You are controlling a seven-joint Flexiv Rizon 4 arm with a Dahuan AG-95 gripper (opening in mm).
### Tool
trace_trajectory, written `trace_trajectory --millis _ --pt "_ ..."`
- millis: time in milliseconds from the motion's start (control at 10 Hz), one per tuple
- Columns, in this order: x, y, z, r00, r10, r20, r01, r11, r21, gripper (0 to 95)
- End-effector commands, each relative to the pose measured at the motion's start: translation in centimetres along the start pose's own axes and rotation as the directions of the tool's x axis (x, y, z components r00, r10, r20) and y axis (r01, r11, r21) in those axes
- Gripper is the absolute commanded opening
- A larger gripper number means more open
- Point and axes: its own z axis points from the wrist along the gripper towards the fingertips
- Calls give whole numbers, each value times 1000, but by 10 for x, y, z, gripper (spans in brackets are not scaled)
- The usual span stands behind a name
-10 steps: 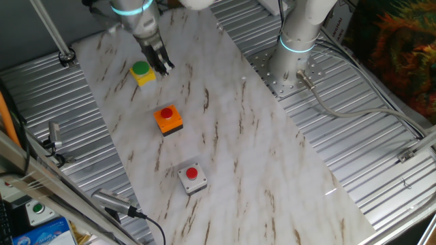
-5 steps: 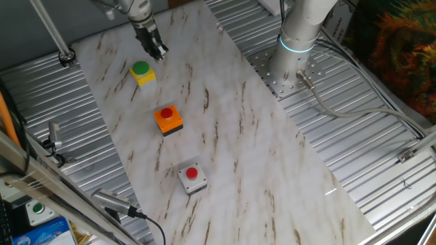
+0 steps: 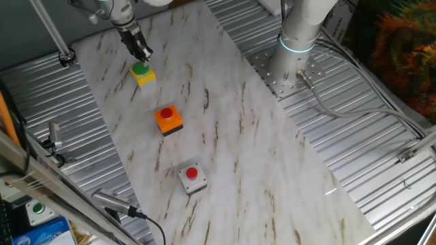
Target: Press three buttons from left to right in sequence
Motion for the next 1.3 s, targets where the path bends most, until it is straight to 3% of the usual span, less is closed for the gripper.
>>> trace_trajectory --millis 100,400,800,1300 --pt "5 -10 8 1000 2 -2 -2 1000 17 0" --pt "5 -15 19 1000 2 8 -2 999 37 0" --pt "5 -23 14 1000 -3 -3 3 995 95 0" --pt "4 -29 11 1000 -5 0 5 996 89 0"
